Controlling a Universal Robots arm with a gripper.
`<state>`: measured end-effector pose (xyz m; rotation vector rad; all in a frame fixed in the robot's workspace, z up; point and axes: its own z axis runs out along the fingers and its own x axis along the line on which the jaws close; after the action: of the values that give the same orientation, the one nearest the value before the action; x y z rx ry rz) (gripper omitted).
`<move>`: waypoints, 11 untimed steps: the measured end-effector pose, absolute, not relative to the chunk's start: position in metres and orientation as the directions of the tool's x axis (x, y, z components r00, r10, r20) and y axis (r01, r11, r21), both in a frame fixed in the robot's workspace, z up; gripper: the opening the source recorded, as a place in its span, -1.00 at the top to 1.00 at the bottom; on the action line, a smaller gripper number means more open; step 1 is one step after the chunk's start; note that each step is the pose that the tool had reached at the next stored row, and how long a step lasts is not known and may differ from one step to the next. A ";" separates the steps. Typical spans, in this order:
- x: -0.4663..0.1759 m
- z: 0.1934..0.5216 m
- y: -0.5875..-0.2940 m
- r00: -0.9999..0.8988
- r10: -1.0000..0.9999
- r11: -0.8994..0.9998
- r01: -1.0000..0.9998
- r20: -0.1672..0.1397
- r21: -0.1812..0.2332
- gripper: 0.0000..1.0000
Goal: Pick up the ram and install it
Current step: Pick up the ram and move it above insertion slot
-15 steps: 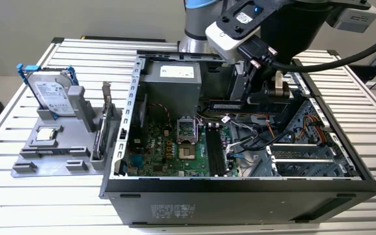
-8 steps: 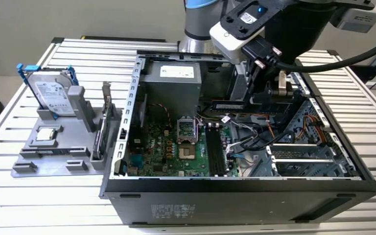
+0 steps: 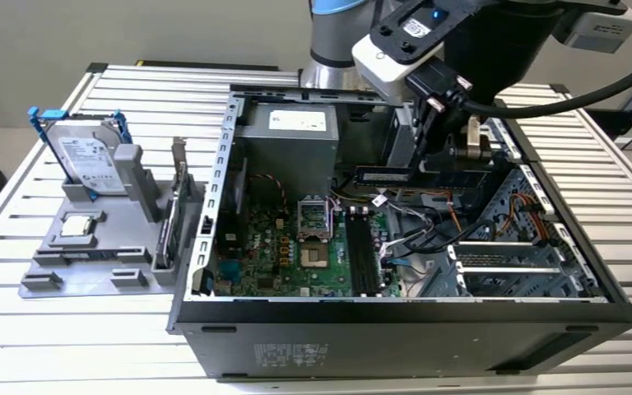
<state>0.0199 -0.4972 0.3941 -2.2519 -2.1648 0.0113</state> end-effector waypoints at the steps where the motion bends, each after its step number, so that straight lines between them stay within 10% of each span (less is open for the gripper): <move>1: 0.020 0.394 -0.496 0.040 0.999 -0.039 0.999 0.007 -0.018 1.00; 11: 0.020 0.394 -0.477 0.040 0.999 -0.040 0.999 0.007 -0.018 1.00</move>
<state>0.0199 -0.4771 0.3941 -2.2525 -2.1641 0.0113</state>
